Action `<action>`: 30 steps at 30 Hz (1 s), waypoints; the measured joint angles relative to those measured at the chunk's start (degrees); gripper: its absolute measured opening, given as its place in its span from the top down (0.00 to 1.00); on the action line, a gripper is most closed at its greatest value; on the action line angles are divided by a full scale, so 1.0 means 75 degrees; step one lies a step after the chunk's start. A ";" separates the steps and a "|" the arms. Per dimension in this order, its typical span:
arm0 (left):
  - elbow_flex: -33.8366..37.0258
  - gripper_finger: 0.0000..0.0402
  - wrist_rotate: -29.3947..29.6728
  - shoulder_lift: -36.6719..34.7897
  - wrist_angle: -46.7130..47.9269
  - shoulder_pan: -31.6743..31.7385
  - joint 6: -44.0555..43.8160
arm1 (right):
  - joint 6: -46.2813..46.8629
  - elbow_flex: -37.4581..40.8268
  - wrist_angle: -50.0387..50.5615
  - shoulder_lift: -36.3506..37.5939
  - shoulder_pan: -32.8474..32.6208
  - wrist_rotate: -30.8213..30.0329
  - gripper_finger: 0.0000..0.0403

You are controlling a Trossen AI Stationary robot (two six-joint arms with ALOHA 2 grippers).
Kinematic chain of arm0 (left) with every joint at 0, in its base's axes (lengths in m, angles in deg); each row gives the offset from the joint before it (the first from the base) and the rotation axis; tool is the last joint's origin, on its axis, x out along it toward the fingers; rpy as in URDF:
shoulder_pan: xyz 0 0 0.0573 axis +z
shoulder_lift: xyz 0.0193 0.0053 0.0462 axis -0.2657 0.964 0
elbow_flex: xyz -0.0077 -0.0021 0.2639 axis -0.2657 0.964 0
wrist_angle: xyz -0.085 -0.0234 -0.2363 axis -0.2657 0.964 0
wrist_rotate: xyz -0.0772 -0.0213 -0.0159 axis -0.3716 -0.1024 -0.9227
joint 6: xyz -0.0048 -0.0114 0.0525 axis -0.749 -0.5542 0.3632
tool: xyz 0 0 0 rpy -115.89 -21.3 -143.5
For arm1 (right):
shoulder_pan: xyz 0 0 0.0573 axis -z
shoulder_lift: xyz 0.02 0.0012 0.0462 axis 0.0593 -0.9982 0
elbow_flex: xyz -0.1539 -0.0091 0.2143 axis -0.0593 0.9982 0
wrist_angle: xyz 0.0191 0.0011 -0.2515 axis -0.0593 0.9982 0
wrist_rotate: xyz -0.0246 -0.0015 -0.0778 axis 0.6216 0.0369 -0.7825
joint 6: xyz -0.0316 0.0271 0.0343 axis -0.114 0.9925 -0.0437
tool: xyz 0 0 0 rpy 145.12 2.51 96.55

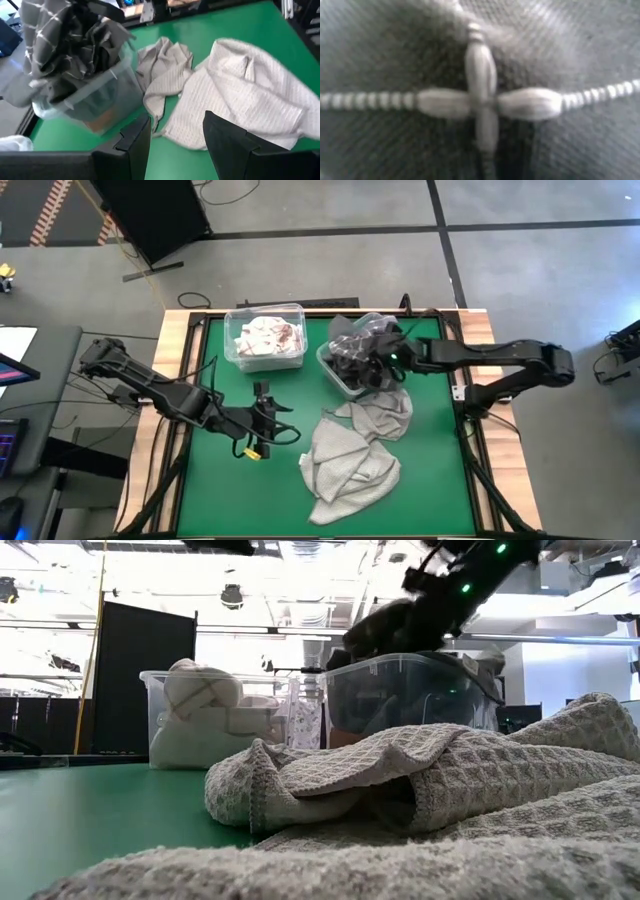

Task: Sort towels by color in basket
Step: Put the gray patterned towel into the right transparent bin

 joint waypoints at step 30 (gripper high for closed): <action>0.1212 0.57 0.0000 0.0004 -0.1013 0.0009 -0.0016 | 0.2021 0.0009 -0.0772 -0.2919 0.1639 0.3627 0.68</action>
